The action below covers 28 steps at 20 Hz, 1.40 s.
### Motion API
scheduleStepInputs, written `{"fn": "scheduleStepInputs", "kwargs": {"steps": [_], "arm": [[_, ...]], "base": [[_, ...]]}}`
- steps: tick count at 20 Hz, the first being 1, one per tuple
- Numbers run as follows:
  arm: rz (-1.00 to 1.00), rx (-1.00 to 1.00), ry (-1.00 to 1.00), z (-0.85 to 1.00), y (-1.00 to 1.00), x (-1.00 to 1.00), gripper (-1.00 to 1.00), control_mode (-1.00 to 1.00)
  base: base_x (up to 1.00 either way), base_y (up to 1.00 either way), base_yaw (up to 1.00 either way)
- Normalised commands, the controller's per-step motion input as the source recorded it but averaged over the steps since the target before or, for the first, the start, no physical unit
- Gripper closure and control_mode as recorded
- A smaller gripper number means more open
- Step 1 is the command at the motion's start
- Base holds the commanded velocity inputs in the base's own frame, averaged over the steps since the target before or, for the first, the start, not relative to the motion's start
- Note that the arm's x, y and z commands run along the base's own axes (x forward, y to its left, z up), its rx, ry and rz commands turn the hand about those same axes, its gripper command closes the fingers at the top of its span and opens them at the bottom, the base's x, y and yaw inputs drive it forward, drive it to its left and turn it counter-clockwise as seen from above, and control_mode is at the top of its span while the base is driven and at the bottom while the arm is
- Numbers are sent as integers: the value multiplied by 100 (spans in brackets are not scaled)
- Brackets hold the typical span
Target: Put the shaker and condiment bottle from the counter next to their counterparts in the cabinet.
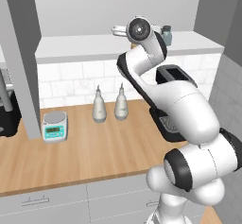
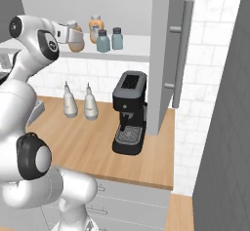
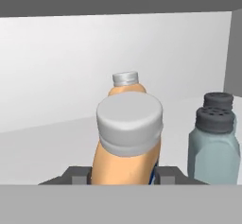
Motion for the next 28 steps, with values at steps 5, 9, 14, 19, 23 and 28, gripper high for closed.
{"fn": "scheduleStepInputs", "kwargs": {"steps": [5, 9, 14, 19, 23, 28], "arm": [[0, 0, -1, -1, 0, 12, 100, -100], [0, 0, 0, -5, 0, 12, 100, -100], [0, 0, 0, -8, 0, 9, 100, -100], [0, 0, 0, -6, 0, 12, 100, -100], [0, 0, 0, -9, 0, 15, 100, -100], [0, 0, 0, -13, 0, 19, 100, -100]], "base": [[0, 0, 0], [0, 0, 0], [0, 0, 0], [0, 0, 0], [0, 0, 0], [0, 0, 0]]}}
